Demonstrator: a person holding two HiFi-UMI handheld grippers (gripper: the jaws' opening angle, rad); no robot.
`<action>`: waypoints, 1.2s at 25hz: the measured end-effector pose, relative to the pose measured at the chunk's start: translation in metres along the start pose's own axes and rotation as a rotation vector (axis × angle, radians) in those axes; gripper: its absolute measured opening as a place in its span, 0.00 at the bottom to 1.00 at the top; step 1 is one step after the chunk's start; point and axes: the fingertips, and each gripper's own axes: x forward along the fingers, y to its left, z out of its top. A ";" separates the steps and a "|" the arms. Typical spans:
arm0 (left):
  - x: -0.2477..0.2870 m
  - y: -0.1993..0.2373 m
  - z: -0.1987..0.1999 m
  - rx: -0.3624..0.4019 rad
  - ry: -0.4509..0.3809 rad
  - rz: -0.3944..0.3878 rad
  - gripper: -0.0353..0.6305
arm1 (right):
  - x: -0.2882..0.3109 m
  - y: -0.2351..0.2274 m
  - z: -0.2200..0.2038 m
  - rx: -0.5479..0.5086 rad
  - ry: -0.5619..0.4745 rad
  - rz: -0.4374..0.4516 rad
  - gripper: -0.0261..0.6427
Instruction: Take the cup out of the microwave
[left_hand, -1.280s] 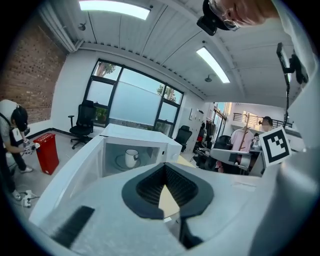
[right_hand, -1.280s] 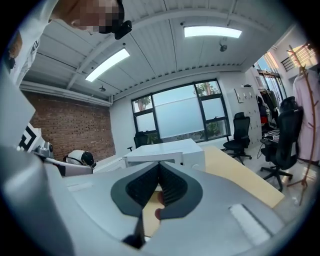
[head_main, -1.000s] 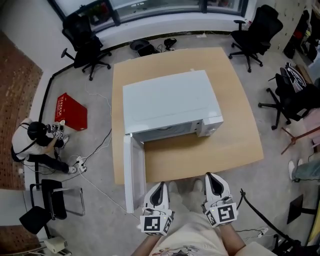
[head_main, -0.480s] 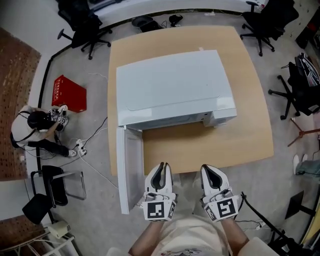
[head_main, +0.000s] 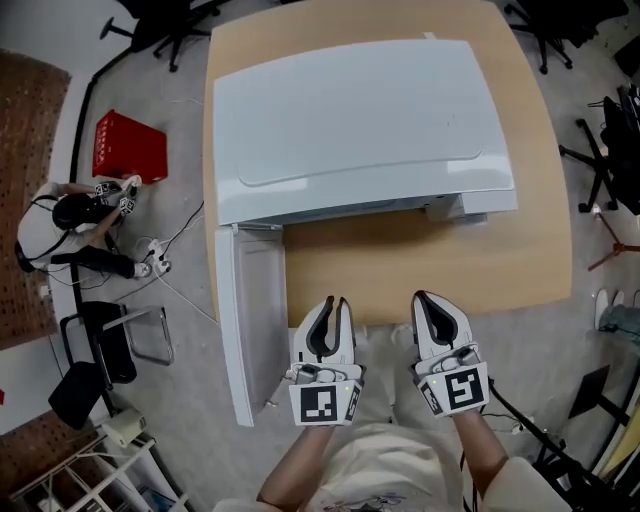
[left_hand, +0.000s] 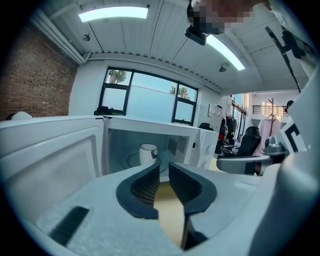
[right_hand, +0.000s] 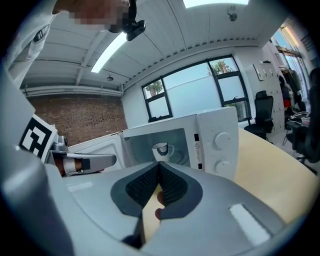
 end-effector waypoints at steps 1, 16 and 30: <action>0.003 0.001 -0.003 -0.001 0.003 -0.002 0.16 | 0.001 -0.001 -0.001 -0.001 0.004 0.000 0.05; 0.108 0.035 0.002 0.029 -0.062 0.064 0.50 | 0.016 -0.011 -0.013 -0.028 0.031 -0.007 0.05; 0.202 0.065 0.007 0.076 -0.095 0.112 0.69 | 0.029 -0.026 -0.021 -0.026 0.048 -0.023 0.05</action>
